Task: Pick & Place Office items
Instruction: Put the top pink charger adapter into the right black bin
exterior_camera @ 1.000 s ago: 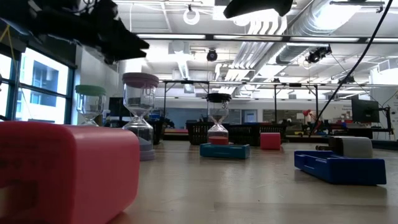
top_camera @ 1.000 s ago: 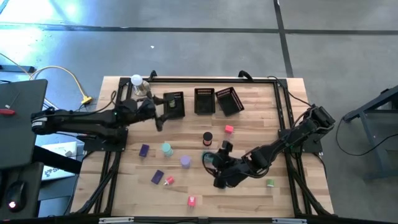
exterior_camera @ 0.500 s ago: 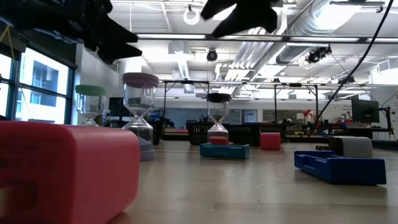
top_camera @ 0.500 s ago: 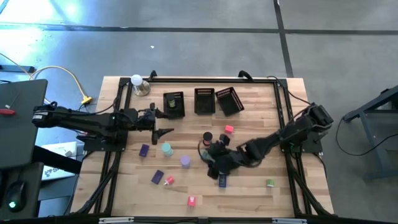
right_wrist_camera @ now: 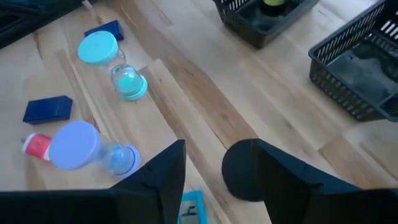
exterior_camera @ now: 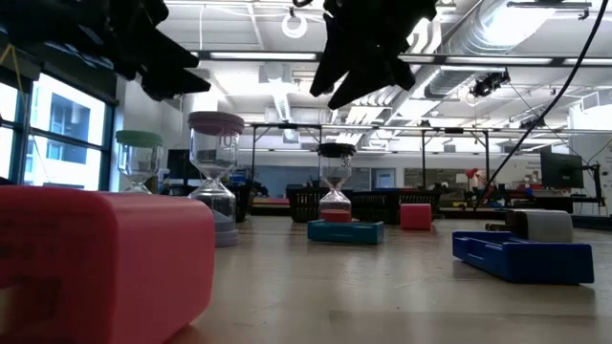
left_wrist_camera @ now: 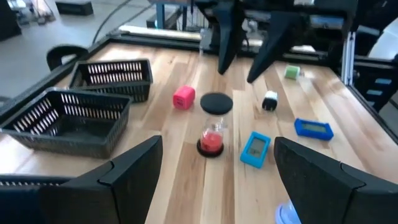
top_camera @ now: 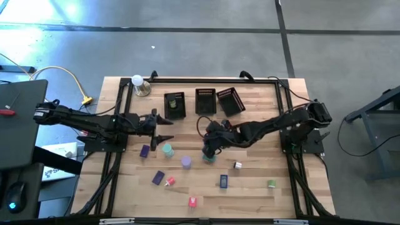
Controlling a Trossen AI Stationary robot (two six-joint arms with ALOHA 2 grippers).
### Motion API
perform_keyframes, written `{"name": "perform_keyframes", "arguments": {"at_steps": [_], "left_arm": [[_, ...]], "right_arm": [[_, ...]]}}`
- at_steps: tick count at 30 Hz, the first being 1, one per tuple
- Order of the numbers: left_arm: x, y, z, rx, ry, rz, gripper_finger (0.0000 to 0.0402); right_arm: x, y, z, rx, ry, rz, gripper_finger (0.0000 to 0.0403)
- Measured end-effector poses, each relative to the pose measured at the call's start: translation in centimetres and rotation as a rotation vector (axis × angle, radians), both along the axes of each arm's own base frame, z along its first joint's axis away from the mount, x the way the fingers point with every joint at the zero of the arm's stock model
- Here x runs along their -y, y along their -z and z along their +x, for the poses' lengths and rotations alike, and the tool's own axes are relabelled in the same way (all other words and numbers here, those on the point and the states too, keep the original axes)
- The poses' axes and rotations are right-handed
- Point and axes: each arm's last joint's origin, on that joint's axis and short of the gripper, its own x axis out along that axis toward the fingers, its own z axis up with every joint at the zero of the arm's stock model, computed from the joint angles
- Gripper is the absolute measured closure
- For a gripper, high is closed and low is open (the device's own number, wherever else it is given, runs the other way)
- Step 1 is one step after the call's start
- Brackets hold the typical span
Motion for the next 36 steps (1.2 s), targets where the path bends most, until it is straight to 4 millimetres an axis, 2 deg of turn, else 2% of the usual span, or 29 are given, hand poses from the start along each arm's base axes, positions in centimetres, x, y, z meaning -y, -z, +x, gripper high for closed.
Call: {"name": "perform_keyframes", "arguments": {"at_steps": [4, 13, 17, 21, 27, 36], "left_arm": [[0.2, 0.0, 0.0, -0.003, 0.007, -0.024, 0.0101], [0.8, 0.1, -0.1, -0.013, 0.038, -0.029, 0.0101], [1.0, 0.1, -0.1, -0.007, 0.049, -0.03, 0.0101], [1.2, 0.1, -0.1, -0.007, 0.061, -0.03, 0.0101], [1.6, 0.1, -0.2, -0.007, 0.083, -0.041, 0.0101], [2.2, 0.0, -0.3, -0.003, 0.113, -0.068, 0.0101]], "right_arm": [[0.3, -0.1, 0.2, 0.017, -0.001, 0.0, 0.023], [0.0, -0.1, 0.2, 0.003, -0.046, -0.043, 0.0198], [0.3, -0.4, -0.6, -0.049, -0.054, -0.041, 0.0188], [1.5, -0.3, -1.9, -0.165, -0.007, -0.035, 0.0181], [4.4, 0.3, -3.4, -0.36, 0.04, -0.009, 0.018], [8.4, 0.9, -3.6, -0.476, -0.095, 0.065, 0.0193]]}}
